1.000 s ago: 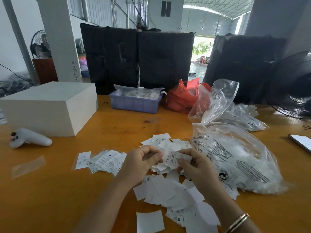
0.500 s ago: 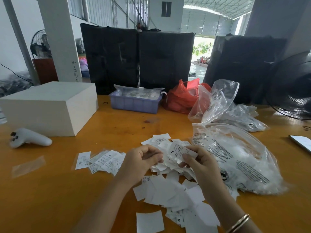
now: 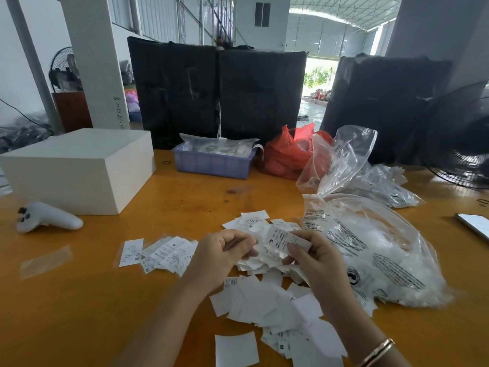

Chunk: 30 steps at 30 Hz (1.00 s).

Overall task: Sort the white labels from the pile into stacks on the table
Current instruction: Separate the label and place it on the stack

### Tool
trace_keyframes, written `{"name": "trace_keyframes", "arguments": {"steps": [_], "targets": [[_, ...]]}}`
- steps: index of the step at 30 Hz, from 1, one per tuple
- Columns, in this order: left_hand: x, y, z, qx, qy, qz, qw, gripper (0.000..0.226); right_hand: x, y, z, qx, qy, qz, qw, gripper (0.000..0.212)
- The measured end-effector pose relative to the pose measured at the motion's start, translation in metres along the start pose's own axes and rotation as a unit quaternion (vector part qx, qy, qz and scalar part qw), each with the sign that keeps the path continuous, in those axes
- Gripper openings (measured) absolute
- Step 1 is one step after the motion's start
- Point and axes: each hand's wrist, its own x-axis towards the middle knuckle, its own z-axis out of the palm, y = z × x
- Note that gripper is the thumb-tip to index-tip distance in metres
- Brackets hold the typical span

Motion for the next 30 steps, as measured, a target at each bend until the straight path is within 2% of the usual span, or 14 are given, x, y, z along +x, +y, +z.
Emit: {"name": "trace_keyframes", "arguments": {"steps": [5, 13, 18, 21, 26, 30], "targets": [[0.0003, 0.0001, -0.0003, -0.008, 0.000, 0.003, 1.000, 0.011, -0.0022, -0.0001, 0.0026, 0.012, -0.016, 0.005, 1.000, 0.017], [0.0004, -0.0009, 0.0002, -0.007, 0.005, 0.005, 1.000, 0.011, -0.0034, 0.0001, 0.0045, -0.032, -0.053, 0.000, 0.998, 0.019], [0.0007, -0.0004, 0.0000, -0.006, 0.010, 0.007, 1.000, 0.008, -0.0033, -0.0048, 0.0002, 0.067, -0.015, 0.029, 0.997, 0.024], [0.0005, 0.0006, 0.0002, -0.017, 0.015, 0.007, 1.000, 0.006, -0.0040, -0.0081, -0.0007, 0.091, -0.015, 0.029, 0.995, 0.027], [0.0007, 0.0016, 0.0005, -0.038, 0.014, 0.006, 0.999, 0.008, -0.0071, -0.0078, 0.0037, 0.084, -0.025, 0.023, 0.996, 0.024], [0.0009, 0.0001, 0.0012, -0.019, 0.014, 0.004, 1.000, 0.012, -0.0085, -0.0049, 0.0084, 0.036, -0.032, 0.012, 0.999, 0.020]]}}
